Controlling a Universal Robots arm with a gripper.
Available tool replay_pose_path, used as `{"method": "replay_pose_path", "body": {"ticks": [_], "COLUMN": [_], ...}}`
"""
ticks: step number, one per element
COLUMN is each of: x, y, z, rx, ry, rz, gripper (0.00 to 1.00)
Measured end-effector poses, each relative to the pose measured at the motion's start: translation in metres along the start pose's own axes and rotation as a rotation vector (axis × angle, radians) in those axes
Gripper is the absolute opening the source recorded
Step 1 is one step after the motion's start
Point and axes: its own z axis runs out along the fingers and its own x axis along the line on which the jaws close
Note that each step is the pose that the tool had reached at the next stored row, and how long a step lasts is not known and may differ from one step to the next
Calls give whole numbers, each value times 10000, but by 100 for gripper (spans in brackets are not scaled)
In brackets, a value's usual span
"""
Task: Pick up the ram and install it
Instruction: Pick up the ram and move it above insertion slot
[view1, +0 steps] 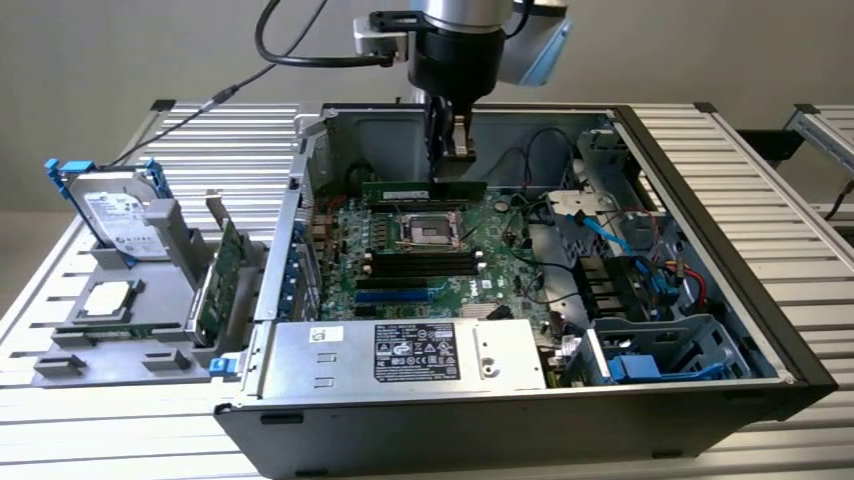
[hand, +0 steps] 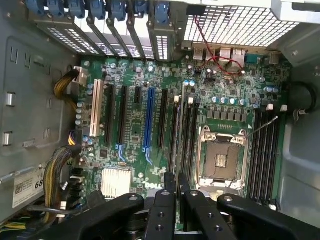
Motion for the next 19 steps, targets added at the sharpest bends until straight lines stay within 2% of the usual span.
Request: {"method": "replay_pose_path", "body": {"ticks": [6,19], "x": [-3,-18], "y": [-34,-73], "z": [105,338], "rx": [29,32], "ry": [2,3], "rz": [1,2], "gripper": [14,14]}}
